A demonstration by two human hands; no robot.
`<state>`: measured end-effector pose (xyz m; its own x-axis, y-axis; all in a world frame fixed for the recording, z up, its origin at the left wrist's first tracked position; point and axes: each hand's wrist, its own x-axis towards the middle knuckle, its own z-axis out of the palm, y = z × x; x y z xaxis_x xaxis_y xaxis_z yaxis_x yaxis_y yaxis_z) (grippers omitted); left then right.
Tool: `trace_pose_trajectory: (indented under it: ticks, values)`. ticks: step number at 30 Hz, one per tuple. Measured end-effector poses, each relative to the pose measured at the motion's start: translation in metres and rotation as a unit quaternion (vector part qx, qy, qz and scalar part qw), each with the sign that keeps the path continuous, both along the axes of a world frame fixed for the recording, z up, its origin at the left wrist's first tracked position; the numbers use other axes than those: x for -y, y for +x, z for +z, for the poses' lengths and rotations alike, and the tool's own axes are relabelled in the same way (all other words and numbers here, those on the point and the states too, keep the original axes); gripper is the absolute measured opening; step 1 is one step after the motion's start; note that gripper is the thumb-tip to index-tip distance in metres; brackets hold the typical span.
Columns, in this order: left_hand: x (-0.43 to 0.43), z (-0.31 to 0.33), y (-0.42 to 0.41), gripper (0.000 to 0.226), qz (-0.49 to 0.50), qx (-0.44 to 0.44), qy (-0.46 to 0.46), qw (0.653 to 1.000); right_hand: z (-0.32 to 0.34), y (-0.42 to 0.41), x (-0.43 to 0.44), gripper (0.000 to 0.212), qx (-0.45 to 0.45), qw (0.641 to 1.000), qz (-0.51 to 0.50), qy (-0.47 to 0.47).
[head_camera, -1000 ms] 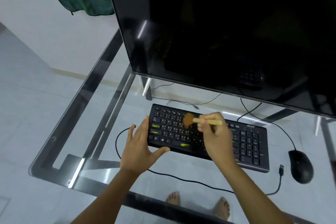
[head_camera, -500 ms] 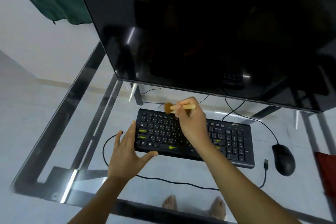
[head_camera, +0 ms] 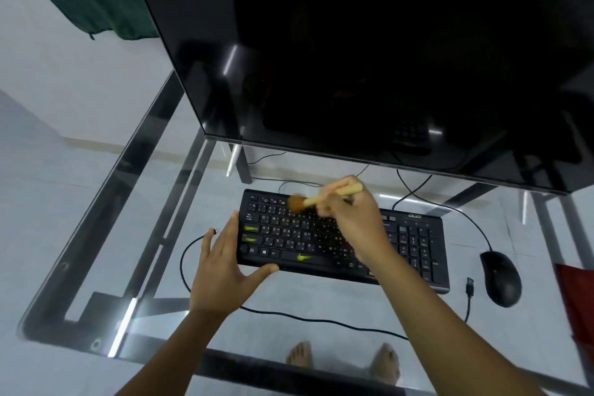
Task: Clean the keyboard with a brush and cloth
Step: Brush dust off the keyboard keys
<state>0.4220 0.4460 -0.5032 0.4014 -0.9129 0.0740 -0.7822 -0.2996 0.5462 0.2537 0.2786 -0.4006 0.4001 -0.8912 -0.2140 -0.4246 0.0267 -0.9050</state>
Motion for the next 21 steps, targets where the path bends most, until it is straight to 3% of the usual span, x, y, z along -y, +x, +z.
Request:
trace_pose_trajectory:
  ticks: [1,3,6,7,9,10,11,14,15,17,18,21]
  values:
    - [0.0,-0.001,0.0,0.111,0.001,0.0,-0.002,1.0,-0.002,-0.001,-0.005,0.009,0.006,0.997,0.049,0.052]
    - [-0.001,0.0,0.001,0.11,0.002,0.0,0.001,1.0,-0.008,-0.003,-0.013,0.009,-0.045,0.995,0.087,0.035]
    - [0.0,0.0,0.0,0.109,-0.001,0.0,-0.002,1.0,-0.008,-0.008,-0.016,0.013,0.008,0.996,-0.055,-0.064]
    - [0.001,0.0,0.0,0.11,-0.002,0.0,-0.004,1.0,-0.011,-0.011,-0.016,0.011,0.049,0.996,-0.064,-0.037]
    - [0.0,-0.002,0.001,0.111,-0.001,0.006,-0.002,1.0,-0.01,-0.013,-0.019,0.008,0.071,0.994,0.019,0.077]
    - [0.0,-0.002,0.001,0.112,0.0,0.01,0.003,1.0,-0.012,-0.014,-0.021,0.007,0.024,0.993,0.076,0.088]
    - [-0.001,-0.002,0.001,0.112,0.002,0.011,0.007,1.0,-0.016,-0.015,-0.022,0.008,-0.006,0.993,0.096,0.062]
    - [0.0,0.0,-0.001,0.111,0.004,0.008,0.003,1.0,-0.012,-0.012,-0.017,0.011,-0.008,0.997,-0.012,-0.077]
    - [0.0,0.0,-0.001,0.11,0.003,0.008,0.001,1.0,-0.01,-0.009,-0.014,0.009,0.006,0.998,-0.007,-0.059]
    - [-0.001,0.0,-0.001,0.11,0.006,0.009,0.003,1.0,-0.006,0.0,-0.016,0.006,-0.007,0.993,0.108,0.052]
    - [-0.001,0.001,-0.001,0.109,0.009,0.009,0.004,1.0,-0.006,0.003,-0.018,0.007,-0.045,0.986,0.151,0.052]
    - [-0.001,0.002,-0.001,0.108,0.01,0.007,0.002,1.0,-0.009,0.011,-0.015,0.01,-0.048,0.994,0.056,-0.086]
